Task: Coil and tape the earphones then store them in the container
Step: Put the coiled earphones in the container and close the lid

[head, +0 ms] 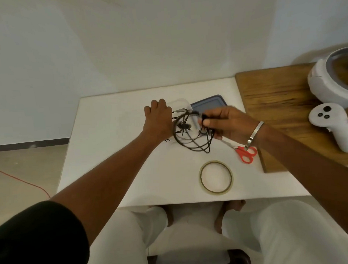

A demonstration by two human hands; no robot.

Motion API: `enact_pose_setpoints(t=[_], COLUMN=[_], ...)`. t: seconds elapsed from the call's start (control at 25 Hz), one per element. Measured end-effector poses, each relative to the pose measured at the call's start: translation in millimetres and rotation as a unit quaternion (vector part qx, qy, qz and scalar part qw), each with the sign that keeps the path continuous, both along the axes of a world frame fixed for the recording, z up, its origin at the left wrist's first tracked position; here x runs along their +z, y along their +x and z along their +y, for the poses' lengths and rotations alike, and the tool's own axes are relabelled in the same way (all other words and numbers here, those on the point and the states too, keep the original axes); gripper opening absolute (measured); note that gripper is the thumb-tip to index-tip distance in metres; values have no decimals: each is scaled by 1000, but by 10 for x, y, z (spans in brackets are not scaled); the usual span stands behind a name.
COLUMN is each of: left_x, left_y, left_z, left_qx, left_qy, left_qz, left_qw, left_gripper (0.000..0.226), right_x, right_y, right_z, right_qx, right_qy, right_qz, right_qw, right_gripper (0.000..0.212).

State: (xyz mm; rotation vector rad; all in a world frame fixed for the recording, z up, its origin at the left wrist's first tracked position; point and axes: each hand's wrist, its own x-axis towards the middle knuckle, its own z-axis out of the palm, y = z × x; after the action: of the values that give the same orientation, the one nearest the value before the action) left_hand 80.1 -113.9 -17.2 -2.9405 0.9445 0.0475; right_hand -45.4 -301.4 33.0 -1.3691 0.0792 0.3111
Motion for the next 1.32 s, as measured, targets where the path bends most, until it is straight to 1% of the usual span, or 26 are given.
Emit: enact_pose_setpoints(t=[0.04,0.08,0.16,0.2,0.28,0.32,0.36,0.44,0.56,0.6,0.64,0.68,0.72,0.8,0.84,0.92,1.0,1.12,1.16,1.2,1.28,1.32], left_x=[-4,-4,-2,8,16,11,-16,-66,-102,-102,-105,-105,-97,-84,-83,-99,-107,-91,-89,-86,-82,-79], left_y=[-16,-22,-24,-29,-50,-62,-70,-73,-70,-70,-68,-74,-88,-126,-146,-212,-298,-383,-398,-407,-420,-422], left_z=[34,67,144,194,277,314,345,383,405,418,442,476,514,598,649,743,830,888,894,898,896,897], left_qx=[4,16,49,63,103,137,182,267,323,332,336,331,321,303,301,297,290,289,293,296,296,295], left_qy=[-35,-78,-169,-221,-313,-336,-347,-369,-421,-436,-445,-446,-440,-430,-429,-431,-429,-443,-449,-454,-459,-462], left_qz=[8,37,107,119,99,87,94,165,268,289,301,305,303,293,296,311,316,320,326,330,336,335], left_qw=[999,996,979,966,939,928,915,875,804,785,774,774,782,798,799,793,795,786,779,773,767,767], left_gripper=[41,41,44,43,44,44,44,46,35,33,32,31,30,28,27,27,25,24,24,24,24,24], right_x=[69,125,199,216,211,197,180,143,30,-21,-83,-138,-187,-255,-266,-278,-299,-359,-379,-384,-334,-287], right_y=[54,115,242,311,446,519,585,691,775,790,804,807,805,771,741,672,603,537,528,526,507,497], right_z=[-27,-45,-57,-43,9,56,113,246,434,486,529,562,589,630,664,769,919,1094,1122,1136,1113,1065], right_qx=[-14,-30,-61,-72,-88,-95,-100,-108,-110,-113,-115,-115,-108,-67,-41,1,42,109,122,131,134,117], right_qy=[15,25,39,41,33,27,19,2,-47,-77,-118,-166,-221,-335,-382,-440,-494,-613,-628,-634,-644,-650], right_qz=[-1,-2,-7,-10,-12,-12,-9,4,31,43,57,70,82,100,108,116,104,57,57,63,50,24], right_qw=[1000,999,997,997,995,995,995,994,992,990,985,977,966,935,917,890,862,780,766,759,752,751], right_gripper=[12,15,21,23,21,21,20,17,13,12,12,13,15,16,15,12,14,24,26,26,18,16])
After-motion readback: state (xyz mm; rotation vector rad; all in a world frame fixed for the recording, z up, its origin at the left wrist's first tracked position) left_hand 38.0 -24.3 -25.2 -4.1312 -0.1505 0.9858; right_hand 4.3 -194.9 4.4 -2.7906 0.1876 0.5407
